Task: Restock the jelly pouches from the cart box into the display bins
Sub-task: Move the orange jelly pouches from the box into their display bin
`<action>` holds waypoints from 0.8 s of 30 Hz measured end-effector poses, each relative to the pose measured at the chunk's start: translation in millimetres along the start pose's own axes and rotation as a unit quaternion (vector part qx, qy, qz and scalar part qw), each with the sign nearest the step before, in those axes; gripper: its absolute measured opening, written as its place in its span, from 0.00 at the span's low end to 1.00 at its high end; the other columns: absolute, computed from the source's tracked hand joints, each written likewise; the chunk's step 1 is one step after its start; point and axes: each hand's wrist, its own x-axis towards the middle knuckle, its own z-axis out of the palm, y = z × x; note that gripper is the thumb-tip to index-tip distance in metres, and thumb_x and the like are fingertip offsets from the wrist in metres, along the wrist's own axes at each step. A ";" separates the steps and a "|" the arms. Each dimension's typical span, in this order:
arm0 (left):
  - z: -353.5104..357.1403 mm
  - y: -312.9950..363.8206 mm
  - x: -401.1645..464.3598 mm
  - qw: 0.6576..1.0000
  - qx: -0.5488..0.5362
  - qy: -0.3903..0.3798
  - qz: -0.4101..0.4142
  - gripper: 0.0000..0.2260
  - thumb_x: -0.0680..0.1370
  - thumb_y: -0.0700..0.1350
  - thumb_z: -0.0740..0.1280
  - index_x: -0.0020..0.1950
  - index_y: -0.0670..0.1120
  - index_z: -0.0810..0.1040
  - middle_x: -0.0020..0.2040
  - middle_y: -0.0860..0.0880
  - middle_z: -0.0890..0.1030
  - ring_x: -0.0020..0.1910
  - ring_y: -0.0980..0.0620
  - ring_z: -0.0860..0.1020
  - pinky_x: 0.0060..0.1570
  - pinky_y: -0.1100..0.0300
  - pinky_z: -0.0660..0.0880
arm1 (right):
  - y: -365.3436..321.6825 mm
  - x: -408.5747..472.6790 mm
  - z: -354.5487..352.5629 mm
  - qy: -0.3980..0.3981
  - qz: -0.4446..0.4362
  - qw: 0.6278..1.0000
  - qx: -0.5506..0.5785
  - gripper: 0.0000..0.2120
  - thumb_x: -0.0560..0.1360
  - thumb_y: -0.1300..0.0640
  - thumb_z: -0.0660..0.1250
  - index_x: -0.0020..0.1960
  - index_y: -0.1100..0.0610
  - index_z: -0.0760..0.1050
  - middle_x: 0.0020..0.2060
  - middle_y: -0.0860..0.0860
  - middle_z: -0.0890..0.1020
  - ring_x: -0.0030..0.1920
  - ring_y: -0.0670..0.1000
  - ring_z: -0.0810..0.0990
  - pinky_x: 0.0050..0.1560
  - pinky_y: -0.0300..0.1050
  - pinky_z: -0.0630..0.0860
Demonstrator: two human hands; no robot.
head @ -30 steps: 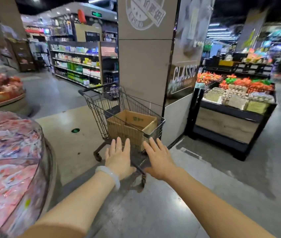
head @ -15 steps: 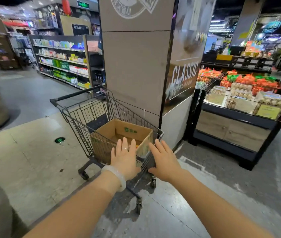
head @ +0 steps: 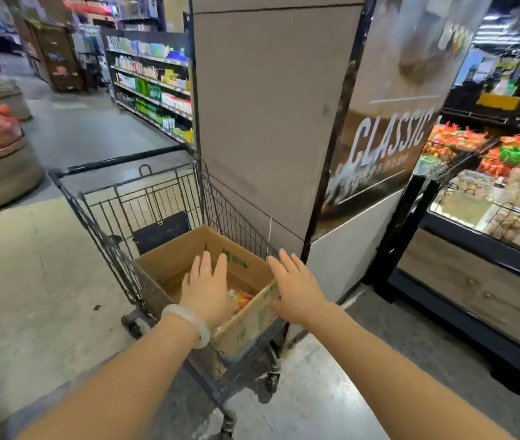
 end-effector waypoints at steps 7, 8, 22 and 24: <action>25.1 -21.8 86.1 0.994 -0.004 -0.028 -0.109 0.41 0.76 0.56 0.66 0.78 0.49 0.41 0.78 0.44 0.40 0.77 0.43 0.41 0.75 0.46 0.48 | 17.1 105.7 29.6 -0.075 -0.064 0.995 -0.004 0.39 0.76 0.53 0.66 0.77 0.52 0.44 0.78 0.53 0.44 0.77 0.56 0.43 0.76 0.53 0.48; 25.4 -24.8 100.7 0.993 -0.006 -0.029 -0.118 0.41 0.76 0.56 0.66 0.78 0.49 0.41 0.78 0.43 0.41 0.77 0.43 0.41 0.75 0.46 0.48 | 18.5 123.1 33.4 -0.085 -0.072 0.994 -0.005 0.39 0.76 0.52 0.66 0.77 0.52 0.44 0.78 0.53 0.44 0.77 0.57 0.43 0.76 0.53 0.48; 100.5 -89.1 305.4 0.934 -0.205 -0.130 -0.260 0.37 0.76 0.52 0.66 0.77 0.47 0.48 0.77 0.44 0.52 0.75 0.43 0.54 0.73 0.50 0.59 | 33.8 374.3 107.5 -0.228 -0.093 0.968 0.046 0.38 0.76 0.51 0.66 0.77 0.53 0.48 0.77 0.53 0.51 0.76 0.56 0.53 0.75 0.51 0.55; 126.4 -101.7 307.6 0.913 -0.224 -0.146 -0.306 0.35 0.76 0.52 0.66 0.76 0.44 0.53 0.74 0.42 0.58 0.72 0.42 0.61 0.69 0.51 0.63 | 35.5 387.5 139.0 -0.265 -0.086 0.959 0.045 0.35 0.76 0.50 0.65 0.76 0.55 0.51 0.76 0.54 0.54 0.75 0.57 0.55 0.74 0.52 0.57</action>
